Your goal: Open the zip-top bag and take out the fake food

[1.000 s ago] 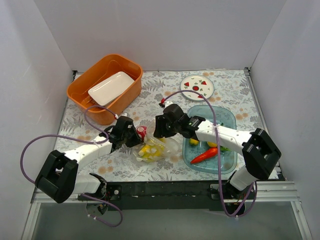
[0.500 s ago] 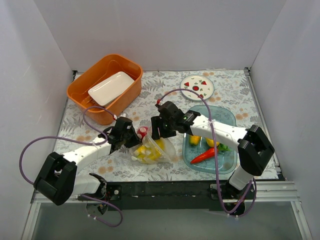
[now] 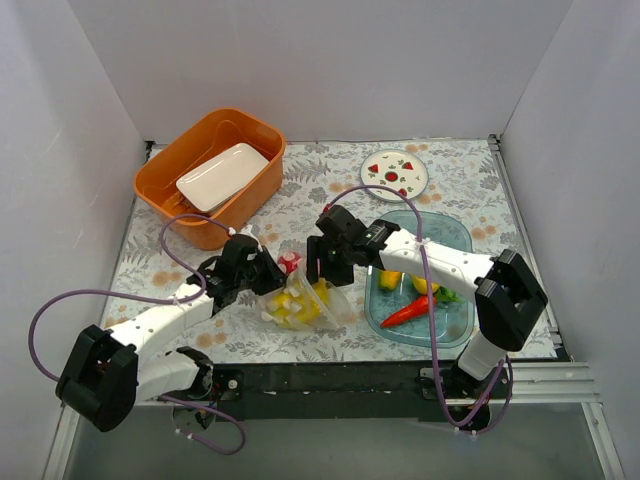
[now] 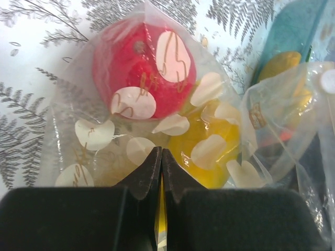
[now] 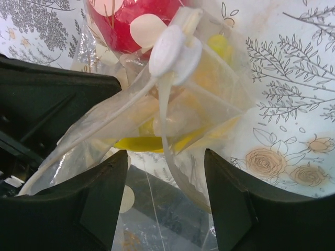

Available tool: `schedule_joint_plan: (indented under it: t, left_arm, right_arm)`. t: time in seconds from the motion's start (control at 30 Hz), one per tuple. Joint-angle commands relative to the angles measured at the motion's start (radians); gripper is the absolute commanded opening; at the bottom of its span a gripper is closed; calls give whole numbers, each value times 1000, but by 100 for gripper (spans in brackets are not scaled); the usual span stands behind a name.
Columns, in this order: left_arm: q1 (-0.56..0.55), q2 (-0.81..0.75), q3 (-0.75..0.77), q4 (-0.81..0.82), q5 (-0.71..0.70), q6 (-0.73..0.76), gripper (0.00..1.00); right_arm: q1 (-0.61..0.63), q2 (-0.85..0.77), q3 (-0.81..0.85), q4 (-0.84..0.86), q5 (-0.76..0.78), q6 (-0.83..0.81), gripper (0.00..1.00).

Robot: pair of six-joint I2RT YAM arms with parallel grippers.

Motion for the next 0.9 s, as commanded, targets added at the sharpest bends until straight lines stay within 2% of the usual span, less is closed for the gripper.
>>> schedule_joint_plan:
  t: [0.0,0.17,0.3,0.43,0.47,0.63,0.87]
  left_arm:
    - [-24,-25,-35,37,90,-3,0]
    - [-69,-39,-46,57,110,-36,0]
    - [-125,-40,-52,78,102,-68,0]
    - [-162,-43,-58,90,65,-100,0]
    - [-162,-46,-58,77,20,-115,0]
    - [-161,-42,-32,9,-117,-141,0]
    - [-161,-16,-44,41,-122,-166,0]
  right_arm:
    - [4,-8,5,20,-1,133,68]
    - [-1,-3,8,33,31,177,68]
    - [-21,49,71,16,43,118,68]
    - [-33,126,209,-120,81,15,66]
    - [-33,130,252,-150,113,3,66]
    - [-33,46,215,-194,138,-49,66]
    - [-33,17,168,-231,117,-79,60]
